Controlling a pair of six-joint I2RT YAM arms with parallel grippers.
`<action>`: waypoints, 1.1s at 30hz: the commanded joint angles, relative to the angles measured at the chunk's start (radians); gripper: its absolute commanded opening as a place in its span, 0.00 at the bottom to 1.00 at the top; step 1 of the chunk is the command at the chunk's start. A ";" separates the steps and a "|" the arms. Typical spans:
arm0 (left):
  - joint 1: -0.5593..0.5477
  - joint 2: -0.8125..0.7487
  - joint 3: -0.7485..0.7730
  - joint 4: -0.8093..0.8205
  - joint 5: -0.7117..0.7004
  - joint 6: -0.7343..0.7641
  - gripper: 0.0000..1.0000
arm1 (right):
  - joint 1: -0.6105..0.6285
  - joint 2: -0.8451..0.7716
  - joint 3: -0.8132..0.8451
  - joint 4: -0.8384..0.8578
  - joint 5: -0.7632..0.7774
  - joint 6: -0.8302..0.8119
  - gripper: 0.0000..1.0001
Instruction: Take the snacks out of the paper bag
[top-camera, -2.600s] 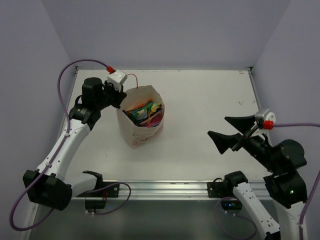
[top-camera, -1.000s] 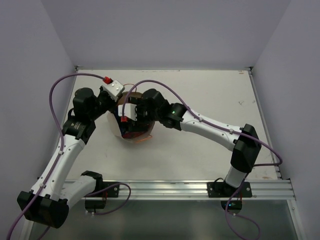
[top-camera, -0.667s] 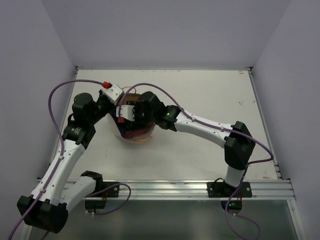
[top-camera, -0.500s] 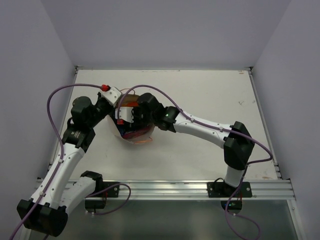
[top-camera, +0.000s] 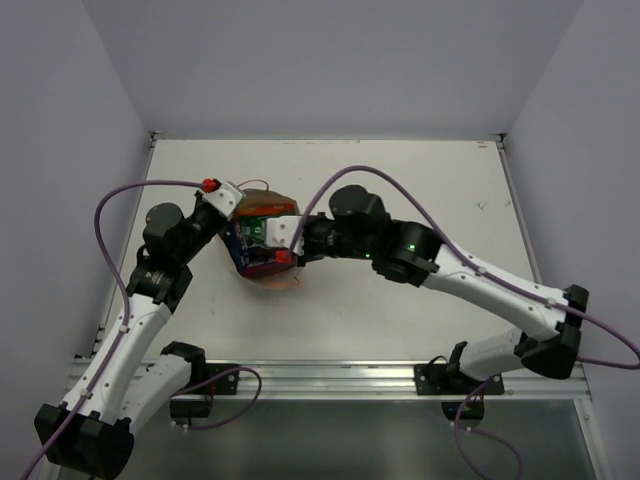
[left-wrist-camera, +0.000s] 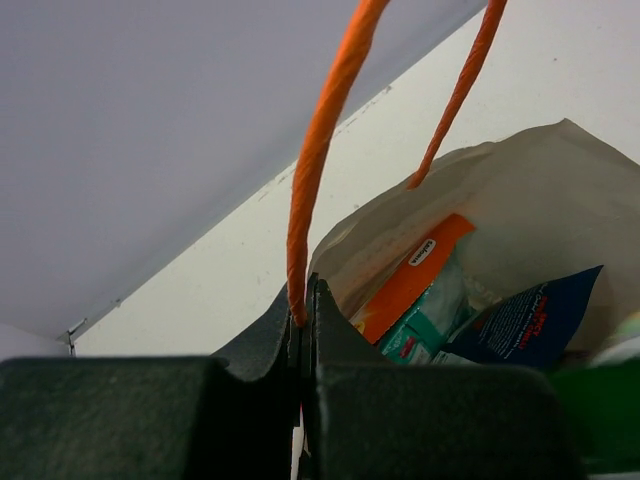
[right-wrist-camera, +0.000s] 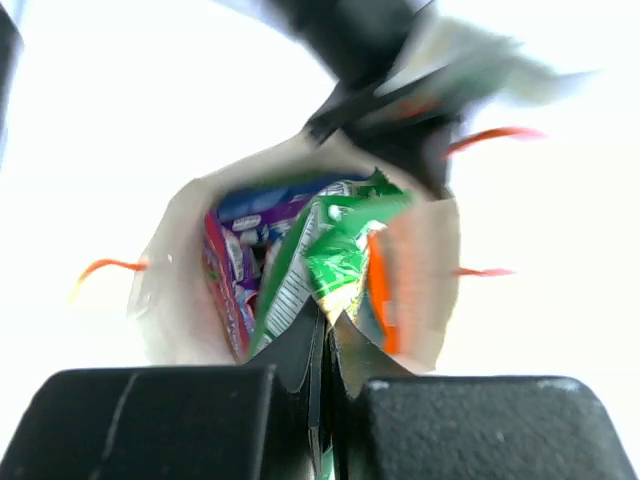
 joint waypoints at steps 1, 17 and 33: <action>-0.001 -0.009 0.000 0.115 -0.041 0.014 0.00 | -0.001 -0.143 -0.006 -0.016 -0.048 0.061 0.00; -0.001 -0.006 0.064 -0.008 0.063 0.041 0.00 | -0.483 -0.130 -0.358 0.243 0.248 -0.021 0.00; -0.001 0.032 0.226 -0.287 0.150 0.135 0.00 | -0.361 0.027 -0.309 0.157 0.179 0.061 0.69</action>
